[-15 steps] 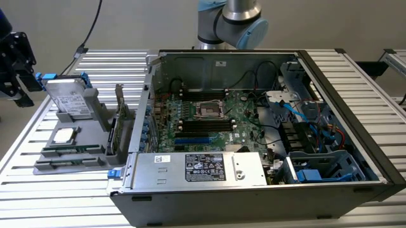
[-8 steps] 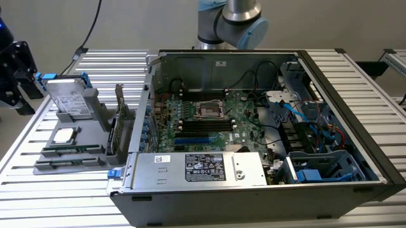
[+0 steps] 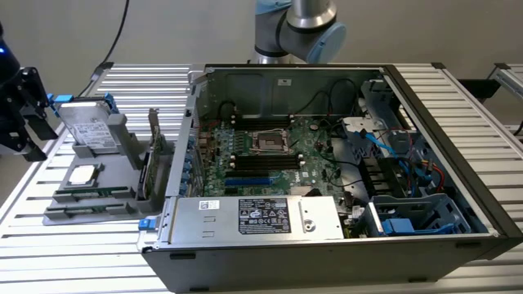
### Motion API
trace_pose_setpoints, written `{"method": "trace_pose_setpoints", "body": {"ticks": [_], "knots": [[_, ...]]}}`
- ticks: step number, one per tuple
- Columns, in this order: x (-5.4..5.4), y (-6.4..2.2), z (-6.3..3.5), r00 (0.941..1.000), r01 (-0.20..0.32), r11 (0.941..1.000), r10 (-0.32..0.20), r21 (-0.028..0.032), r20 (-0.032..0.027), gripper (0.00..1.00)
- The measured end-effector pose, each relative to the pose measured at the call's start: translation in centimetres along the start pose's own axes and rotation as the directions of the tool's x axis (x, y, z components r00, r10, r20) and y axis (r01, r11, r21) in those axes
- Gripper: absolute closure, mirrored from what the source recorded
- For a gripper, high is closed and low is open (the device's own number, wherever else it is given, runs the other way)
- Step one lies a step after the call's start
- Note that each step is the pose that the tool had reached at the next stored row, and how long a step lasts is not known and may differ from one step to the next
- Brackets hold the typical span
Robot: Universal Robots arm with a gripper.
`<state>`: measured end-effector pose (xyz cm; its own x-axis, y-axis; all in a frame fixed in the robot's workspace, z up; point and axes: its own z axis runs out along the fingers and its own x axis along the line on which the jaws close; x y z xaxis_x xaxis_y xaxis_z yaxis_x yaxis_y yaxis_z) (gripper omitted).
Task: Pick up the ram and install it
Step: 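Pick up the ram and move it above insertion slot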
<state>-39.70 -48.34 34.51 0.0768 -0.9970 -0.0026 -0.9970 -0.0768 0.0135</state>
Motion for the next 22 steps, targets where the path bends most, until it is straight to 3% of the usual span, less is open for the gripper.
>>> {"method": "trace_pose_setpoints", "body": {"ticks": [22], "knots": [[0.8, -0.25, 4.0, 1.0, 0.0, 1.0, 0.0, -0.0002, -0.0002, 0.52]]}}
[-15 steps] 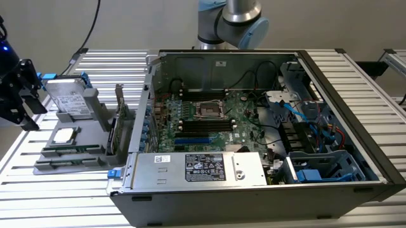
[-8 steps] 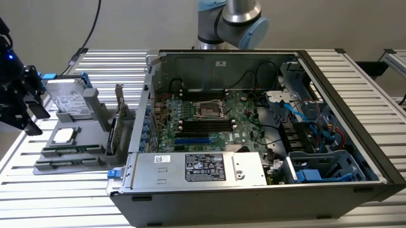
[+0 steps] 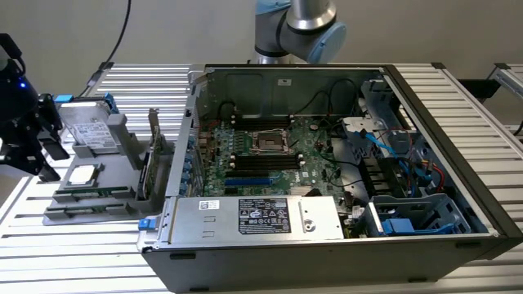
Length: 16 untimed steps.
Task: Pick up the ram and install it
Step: 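Pick up the ram and move it above insertion slot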
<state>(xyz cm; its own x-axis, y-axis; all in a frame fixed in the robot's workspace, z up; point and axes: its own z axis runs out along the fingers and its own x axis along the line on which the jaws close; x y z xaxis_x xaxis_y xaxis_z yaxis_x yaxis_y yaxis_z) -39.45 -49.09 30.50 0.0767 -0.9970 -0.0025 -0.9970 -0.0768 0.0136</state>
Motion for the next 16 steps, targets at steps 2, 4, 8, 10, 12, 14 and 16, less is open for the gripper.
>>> {"method": "trace_pose_setpoints", "body": {"ticks": [2, 4, 8, 10, 12, 14, 16], "knots": [[0.1, -0.05, 0.36, 1.0, 0.0, 1.0, 0.0, 0.0001, 0.0001, 0.52], [0.1, -0.1, 0.72, 1.0, 0.0, 1.0, 0.0, 0.0001, 0.0, 0.52], [0.2, -0.17, 1.45, 1.0, 0.0, 1.0, 0.0, 0.0, 0.0, 0.52], [0.2, -0.19, 1.82, 1.0, 0.0, 1.0, 0.0, 0.0001, 0.0001, 0.52], [0.2, -0.19, 2.17, 1.0, 0.0, 1.0, 0.0, 0.0001, 0.0, 0.52], [0.3, -0.2, 2.55, 1.0, 0.0, 1.0, 0.0, 0.0001, 0.0001, 0.52], [0.3, -0.2, 2.91, 1.0, 0.0, 1.0, 0.0, 0.0001, 0.0, 0.52]]}}
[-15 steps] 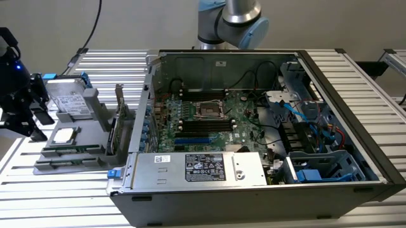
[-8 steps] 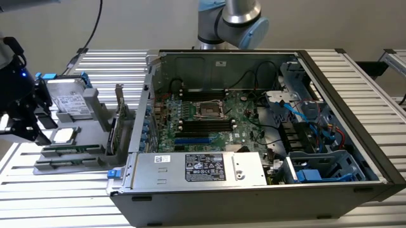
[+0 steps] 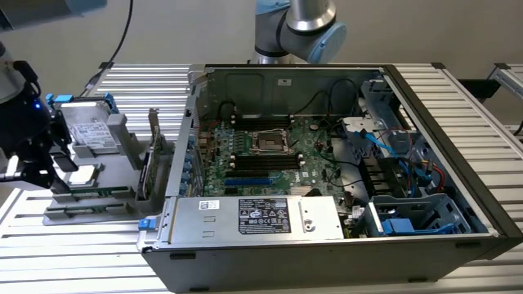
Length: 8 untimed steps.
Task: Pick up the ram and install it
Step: 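Pick up the ram and move it above insertion slot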
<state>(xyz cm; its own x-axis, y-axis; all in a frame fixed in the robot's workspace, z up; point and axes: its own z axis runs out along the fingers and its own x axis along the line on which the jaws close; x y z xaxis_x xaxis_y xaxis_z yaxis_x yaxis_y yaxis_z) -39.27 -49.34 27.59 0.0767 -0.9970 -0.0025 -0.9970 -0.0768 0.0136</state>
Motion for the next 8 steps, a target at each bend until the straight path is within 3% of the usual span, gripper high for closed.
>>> {"method": "trace_pose_setpoints", "body": {"ticks": [8], "knots": [[0.2, -0.01, 1.46, 1.0, 0.0, 1.0, 0.0, 0.0, 0.0, 0.52]]}}
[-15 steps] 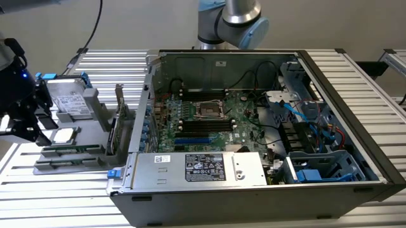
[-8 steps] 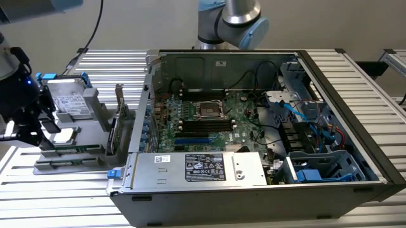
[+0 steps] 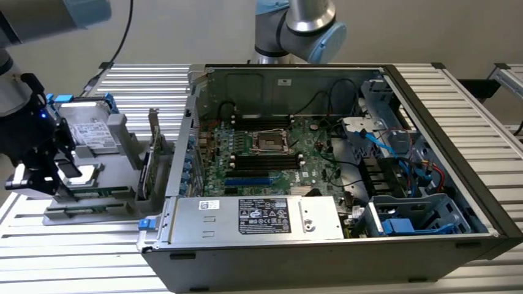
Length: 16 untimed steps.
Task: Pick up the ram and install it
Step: 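Pick up the ram and move it above insertion slot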
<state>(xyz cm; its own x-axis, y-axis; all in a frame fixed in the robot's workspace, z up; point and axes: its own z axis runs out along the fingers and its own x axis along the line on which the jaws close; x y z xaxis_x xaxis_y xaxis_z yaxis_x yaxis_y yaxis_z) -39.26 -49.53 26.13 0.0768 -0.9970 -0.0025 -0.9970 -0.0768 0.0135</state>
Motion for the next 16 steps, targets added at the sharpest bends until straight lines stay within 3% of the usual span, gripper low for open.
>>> {"method": "trace_pose_setpoints", "body": {"ticks": [16], "knots": [[0.8, -0.65, 2.9, 1.0, 0.0, 1.0, 0.0, 0.0001, 0.0, 0.52]]}}
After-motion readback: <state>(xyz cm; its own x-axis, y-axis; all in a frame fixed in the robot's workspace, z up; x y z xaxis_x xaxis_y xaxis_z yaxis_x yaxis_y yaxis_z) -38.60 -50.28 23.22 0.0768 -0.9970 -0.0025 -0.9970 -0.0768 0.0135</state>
